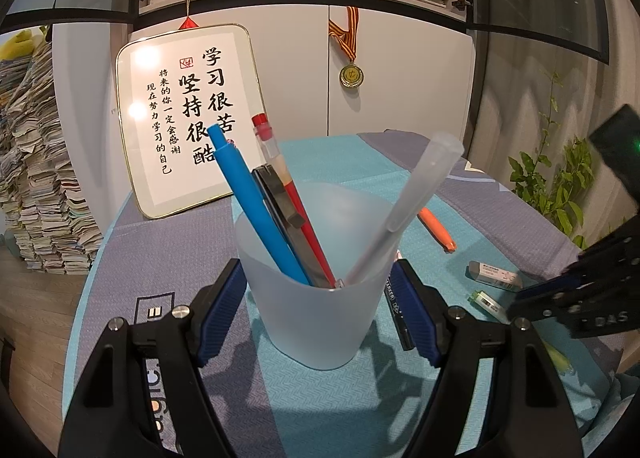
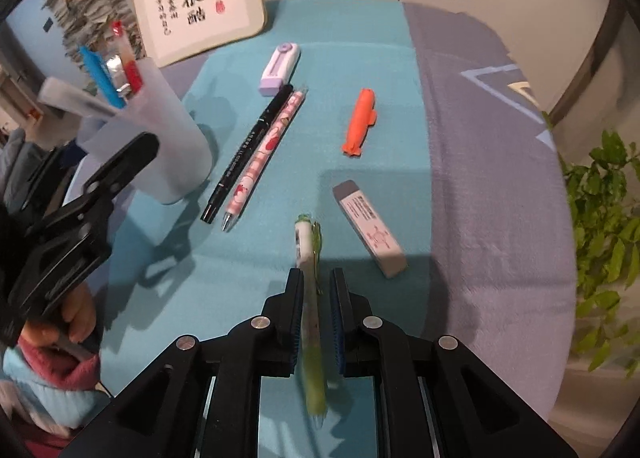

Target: Organize stationery

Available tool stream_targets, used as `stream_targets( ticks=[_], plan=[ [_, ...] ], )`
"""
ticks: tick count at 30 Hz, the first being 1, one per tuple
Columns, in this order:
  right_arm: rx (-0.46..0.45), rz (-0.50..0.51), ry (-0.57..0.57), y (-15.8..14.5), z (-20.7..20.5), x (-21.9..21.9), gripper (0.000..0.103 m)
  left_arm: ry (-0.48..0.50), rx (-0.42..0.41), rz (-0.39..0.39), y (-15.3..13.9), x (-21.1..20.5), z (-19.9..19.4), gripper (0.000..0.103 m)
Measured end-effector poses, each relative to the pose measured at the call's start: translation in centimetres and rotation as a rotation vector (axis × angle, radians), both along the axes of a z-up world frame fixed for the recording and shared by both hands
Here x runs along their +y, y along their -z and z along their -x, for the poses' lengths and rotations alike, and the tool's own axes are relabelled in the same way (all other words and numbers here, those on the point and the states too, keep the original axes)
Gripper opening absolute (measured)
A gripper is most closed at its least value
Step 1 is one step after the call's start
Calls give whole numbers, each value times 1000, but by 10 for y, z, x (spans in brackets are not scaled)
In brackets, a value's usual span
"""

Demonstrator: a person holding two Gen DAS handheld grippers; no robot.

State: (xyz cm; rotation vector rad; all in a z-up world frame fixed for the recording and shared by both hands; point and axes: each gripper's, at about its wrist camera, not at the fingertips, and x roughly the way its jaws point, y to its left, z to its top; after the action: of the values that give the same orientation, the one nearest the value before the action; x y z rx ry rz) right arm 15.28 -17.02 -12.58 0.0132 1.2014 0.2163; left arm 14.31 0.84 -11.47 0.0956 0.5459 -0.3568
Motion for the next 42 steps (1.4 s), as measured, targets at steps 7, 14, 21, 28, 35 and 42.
stream_targets(
  ticks=[7,14,21,28,35,42],
  plan=[
    [19,24,-19,6,-14,8,13,0,0,-1,0,0,-1,74],
    [-15,91,-41,9,-19,21,13,0,1,-2,0,0,-1,74],
    [-189,19,-40,-49,11,20,13,0,1,-2,0,0,-1,74],
    [-419,-95,-53,-127,32,30,13,0,1,-2,0,0,0,74],
    [-585,-102,-81,-185,24,57,13,0,1,-2,-1,0,-1,74],
    [-514,-87,-103,-163,9,63,13,0,2,-2,-1,0,0,74]
  ],
)
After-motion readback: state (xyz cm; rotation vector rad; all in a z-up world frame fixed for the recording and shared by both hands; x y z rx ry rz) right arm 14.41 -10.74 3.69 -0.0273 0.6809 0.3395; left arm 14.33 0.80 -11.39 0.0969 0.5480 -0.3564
